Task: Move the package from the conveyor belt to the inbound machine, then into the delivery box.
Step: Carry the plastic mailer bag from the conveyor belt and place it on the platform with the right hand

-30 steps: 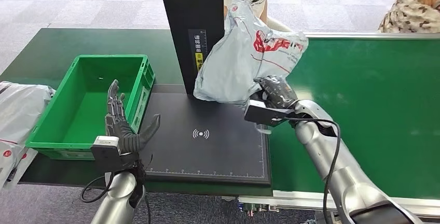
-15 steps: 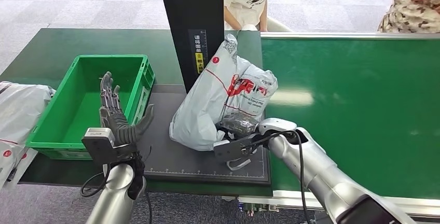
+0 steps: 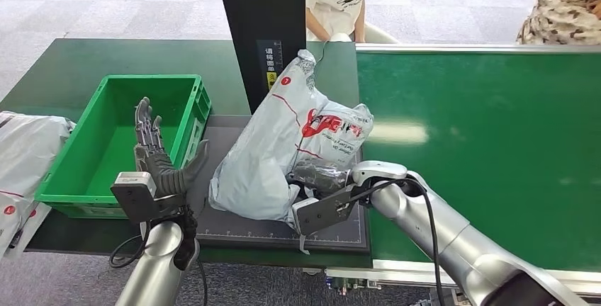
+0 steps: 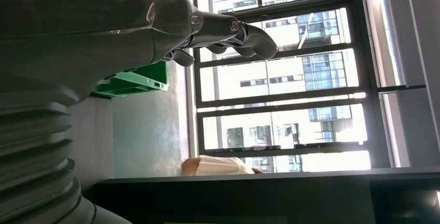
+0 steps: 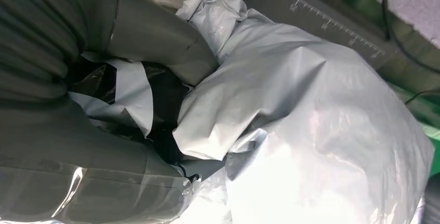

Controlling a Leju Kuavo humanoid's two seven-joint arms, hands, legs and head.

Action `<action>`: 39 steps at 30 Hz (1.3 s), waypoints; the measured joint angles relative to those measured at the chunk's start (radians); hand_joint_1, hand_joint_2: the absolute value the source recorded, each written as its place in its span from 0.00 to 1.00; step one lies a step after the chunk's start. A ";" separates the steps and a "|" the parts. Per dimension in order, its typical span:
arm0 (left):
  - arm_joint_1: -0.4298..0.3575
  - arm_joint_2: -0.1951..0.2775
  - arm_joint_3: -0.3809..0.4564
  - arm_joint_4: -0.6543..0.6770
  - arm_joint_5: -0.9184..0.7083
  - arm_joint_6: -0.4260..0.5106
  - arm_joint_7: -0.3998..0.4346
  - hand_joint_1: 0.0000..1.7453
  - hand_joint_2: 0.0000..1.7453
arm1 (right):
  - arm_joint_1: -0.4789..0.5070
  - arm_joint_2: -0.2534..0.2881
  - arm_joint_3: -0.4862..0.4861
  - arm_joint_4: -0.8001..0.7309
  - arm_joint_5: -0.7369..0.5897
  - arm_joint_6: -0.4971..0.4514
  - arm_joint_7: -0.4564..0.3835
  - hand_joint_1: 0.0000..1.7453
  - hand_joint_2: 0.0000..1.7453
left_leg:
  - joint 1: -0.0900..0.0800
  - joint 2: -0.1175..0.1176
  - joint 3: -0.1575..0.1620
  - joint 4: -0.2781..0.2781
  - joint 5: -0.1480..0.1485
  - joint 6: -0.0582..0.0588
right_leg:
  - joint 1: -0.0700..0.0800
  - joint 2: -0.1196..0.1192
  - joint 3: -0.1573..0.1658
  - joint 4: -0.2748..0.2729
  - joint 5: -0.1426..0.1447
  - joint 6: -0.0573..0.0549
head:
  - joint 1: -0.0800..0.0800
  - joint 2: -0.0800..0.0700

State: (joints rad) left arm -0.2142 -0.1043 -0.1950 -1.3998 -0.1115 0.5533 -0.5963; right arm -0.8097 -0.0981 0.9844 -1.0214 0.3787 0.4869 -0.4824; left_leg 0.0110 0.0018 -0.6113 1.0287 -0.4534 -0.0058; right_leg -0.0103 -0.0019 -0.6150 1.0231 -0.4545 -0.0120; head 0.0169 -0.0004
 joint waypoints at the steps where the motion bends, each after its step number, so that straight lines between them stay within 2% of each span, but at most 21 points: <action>1: -0.001 0.000 -0.001 0.000 0.001 -0.001 0.000 0.00 1.00 | 0.000 -0.008 0.007 -0.017 -0.005 0.007 0.012 1.00 1.00 | 0.000 0.000 0.000 0.000 0.000 0.000 | 0.000 0.000 0.000 0.000 0.000 0.000 | 0.000 0.000; 8: -0.011 0.002 -0.011 0.001 0.006 -0.011 0.015 0.00 1.00 | -0.005 -0.052 0.073 -0.073 -0.019 0.073 0.087 1.00 1.00 | 0.000 0.000 0.000 0.000 0.000 0.000 | 0.000 0.000 0.000 0.000 0.000 0.000 | 0.000 0.000; 12: -0.018 0.003 -0.020 0.003 0.006 -0.015 0.028 0.00 1.00 | -0.020 -0.074 0.118 -0.086 -0.022 0.096 0.159 1.00 1.00 | 0.000 0.000 0.000 0.000 0.000 0.000 | 0.000 0.000 0.000 0.000 0.000 0.000 | 0.000 0.000; 15: -0.020 0.003 -0.022 0.003 -0.002 -0.015 0.037 0.00 1.00 | -0.037 -0.086 0.148 -0.080 0.007 0.062 0.228 1.00 1.00 | 0.000 0.000 0.000 0.000 0.000 0.000 | 0.000 0.000 0.000 0.000 0.000 0.000 | 0.000 0.000; 19: -0.017 0.003 -0.022 0.003 -0.022 -0.014 0.044 0.00 1.00 | -0.053 -0.088 0.172 -0.044 0.088 -0.046 0.303 1.00 1.00 | 0.000 0.000 0.000 0.000 0.000 0.000 | 0.000 0.000 0.000 0.000 0.000 0.000 | 0.000 0.000; 20: -0.015 0.002 -0.022 0.003 -0.027 -0.014 0.045 0.00 1.00 | -0.054 -0.087 0.174 -0.034 0.110 -0.081 0.316 0.86 1.00 | 0.000 -0.001 0.000 0.000 0.000 0.000 | 0.000 -0.001 0.001 0.000 0.000 0.000 | 0.000 0.000; 23: -0.010 0.002 -0.022 0.003 -0.037 -0.017 0.048 0.00 1.00 | -0.054 -0.085 0.175 -0.010 0.143 -0.152 0.330 0.11 1.00 | 0.000 -0.001 0.000 0.000 0.000 0.000 | 0.000 -0.001 0.001 0.000 0.000 0.000 | 0.000 0.000; 24: -0.009 0.002 -0.022 0.003 -0.039 -0.018 0.049 0.00 1.00 | -0.053 -0.084 0.173 -0.005 0.144 -0.167 0.327 0.00 1.00 | 0.000 -0.001 0.000 0.000 0.000 0.000 | 0.000 -0.001 0.001 0.000 0.000 0.000 | 0.000 0.000; 31: -0.009 0.001 -0.022 0.003 -0.046 -0.036 0.048 0.00 1.00 | -0.029 -0.073 0.123 0.011 0.084 -0.230 0.250 0.00 1.00 | 0.000 -0.001 0.000 0.000 0.000 0.000 | 0.000 -0.001 0.000 0.000 0.000 0.000 | 0.000 0.000; 35: -0.009 0.002 -0.022 0.006 -0.056 -0.062 0.042 0.00 1.00 | 0.012 -0.063 0.056 0.013 -0.028 -0.266 0.137 0.00 1.00 | 0.000 -0.001 0.000 0.000 0.000 0.000 | 0.000 -0.001 0.000 0.000 0.000 0.000 | 0.000 0.000; 39: -0.005 0.005 -0.023 0.007 -0.046 -0.104 0.039 0.00 1.00 | 0.082 -0.047 -0.061 -0.004 -0.173 -0.277 0.023 0.00 1.00 | 0.000 -0.001 0.000 0.000 0.000 0.000 | 0.000 -0.001 0.000 0.000 0.000 0.000 | 0.000 0.000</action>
State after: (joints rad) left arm -0.2188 -0.0992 -0.2182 -1.3928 -0.1577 0.4496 -0.5569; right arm -0.7279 -0.1452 0.9233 -1.0252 0.2058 0.2098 -0.4589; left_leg 0.0110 0.0008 -0.6118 1.0287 -0.4534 -0.0057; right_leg -0.0103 -0.0029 -0.6146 1.0230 -0.4545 -0.0119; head 0.0171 -0.0004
